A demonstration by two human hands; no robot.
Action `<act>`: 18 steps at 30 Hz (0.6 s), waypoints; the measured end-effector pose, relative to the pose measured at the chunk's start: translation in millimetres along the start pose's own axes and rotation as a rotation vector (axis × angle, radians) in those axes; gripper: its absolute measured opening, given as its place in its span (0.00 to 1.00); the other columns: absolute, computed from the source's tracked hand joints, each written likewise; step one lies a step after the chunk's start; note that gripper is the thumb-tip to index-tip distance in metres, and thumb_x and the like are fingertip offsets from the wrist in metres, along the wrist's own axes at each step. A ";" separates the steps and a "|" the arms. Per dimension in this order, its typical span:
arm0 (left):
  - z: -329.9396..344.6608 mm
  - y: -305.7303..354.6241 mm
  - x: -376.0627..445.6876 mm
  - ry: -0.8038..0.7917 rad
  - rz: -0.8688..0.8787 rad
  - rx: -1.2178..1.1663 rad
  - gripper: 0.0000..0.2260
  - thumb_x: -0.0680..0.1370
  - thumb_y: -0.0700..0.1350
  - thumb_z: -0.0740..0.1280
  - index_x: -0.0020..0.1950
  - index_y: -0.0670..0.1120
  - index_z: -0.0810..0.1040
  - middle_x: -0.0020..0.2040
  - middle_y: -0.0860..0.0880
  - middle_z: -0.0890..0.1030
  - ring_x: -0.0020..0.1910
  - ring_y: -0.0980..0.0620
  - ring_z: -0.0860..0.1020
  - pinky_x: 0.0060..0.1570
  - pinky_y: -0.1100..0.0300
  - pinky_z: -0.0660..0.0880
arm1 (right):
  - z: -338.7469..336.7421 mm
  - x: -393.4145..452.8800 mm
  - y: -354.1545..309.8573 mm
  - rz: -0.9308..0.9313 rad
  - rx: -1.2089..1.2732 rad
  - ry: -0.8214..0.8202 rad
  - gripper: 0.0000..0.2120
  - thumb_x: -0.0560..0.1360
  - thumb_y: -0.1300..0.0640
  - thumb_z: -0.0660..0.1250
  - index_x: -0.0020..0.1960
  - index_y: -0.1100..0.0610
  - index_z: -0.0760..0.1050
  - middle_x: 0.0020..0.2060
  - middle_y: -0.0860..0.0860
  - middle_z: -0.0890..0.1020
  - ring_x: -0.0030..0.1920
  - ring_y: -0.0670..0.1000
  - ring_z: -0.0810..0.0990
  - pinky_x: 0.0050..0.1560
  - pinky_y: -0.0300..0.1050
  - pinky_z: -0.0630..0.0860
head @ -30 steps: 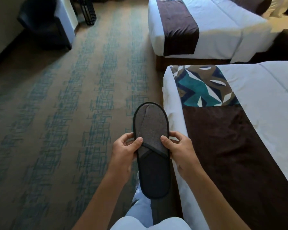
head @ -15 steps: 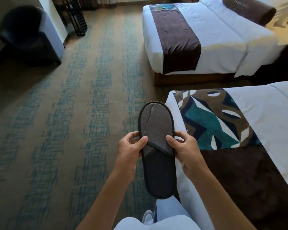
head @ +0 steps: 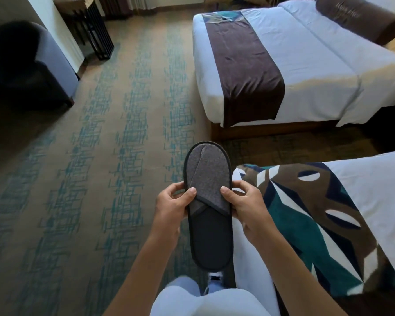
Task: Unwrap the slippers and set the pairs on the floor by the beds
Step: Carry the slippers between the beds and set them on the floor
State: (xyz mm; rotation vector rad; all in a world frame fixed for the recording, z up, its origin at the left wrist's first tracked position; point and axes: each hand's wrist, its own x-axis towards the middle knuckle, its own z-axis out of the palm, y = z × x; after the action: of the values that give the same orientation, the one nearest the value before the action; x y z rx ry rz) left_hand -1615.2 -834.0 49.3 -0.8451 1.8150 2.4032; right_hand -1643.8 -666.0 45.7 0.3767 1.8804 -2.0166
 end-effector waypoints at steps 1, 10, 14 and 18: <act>6.6 7.7 18.1 0.006 0.001 0.004 0.14 0.75 0.36 0.71 0.60 0.38 0.78 0.52 0.39 0.85 0.48 0.44 0.84 0.42 0.55 0.81 | 1.1 17.8 -10.5 0.002 -0.006 0.002 0.15 0.76 0.54 0.71 0.61 0.55 0.76 0.55 0.53 0.83 0.56 0.54 0.83 0.57 0.58 0.82; 52.0 69.9 186.4 -0.043 0.009 0.044 0.12 0.75 0.38 0.72 0.58 0.40 0.79 0.50 0.40 0.86 0.47 0.45 0.85 0.44 0.55 0.81 | 22.5 176.4 -85.6 0.025 -0.009 0.041 0.10 0.77 0.55 0.70 0.57 0.52 0.75 0.55 0.52 0.82 0.56 0.53 0.82 0.56 0.54 0.82; 72.9 102.1 276.0 -0.100 0.013 0.080 0.14 0.75 0.38 0.73 0.60 0.39 0.78 0.51 0.40 0.86 0.48 0.45 0.84 0.49 0.52 0.80 | 36.4 254.0 -119.9 0.020 0.034 0.087 0.04 0.78 0.58 0.69 0.50 0.51 0.76 0.51 0.53 0.83 0.52 0.52 0.83 0.51 0.50 0.83; 98.7 139.8 356.6 -0.170 0.010 0.141 0.12 0.75 0.39 0.73 0.58 0.42 0.79 0.51 0.42 0.86 0.47 0.46 0.84 0.50 0.51 0.81 | 47.0 325.8 -156.6 0.026 0.097 0.170 0.04 0.78 0.59 0.69 0.52 0.55 0.78 0.48 0.53 0.85 0.50 0.52 0.85 0.49 0.50 0.84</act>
State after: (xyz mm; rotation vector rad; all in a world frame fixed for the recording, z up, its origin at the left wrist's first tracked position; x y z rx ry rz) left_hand -2005.2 -899.3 40.4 -0.6007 1.8984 2.2429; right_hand -2002.6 -729.8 51.3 0.6127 1.8673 -2.1230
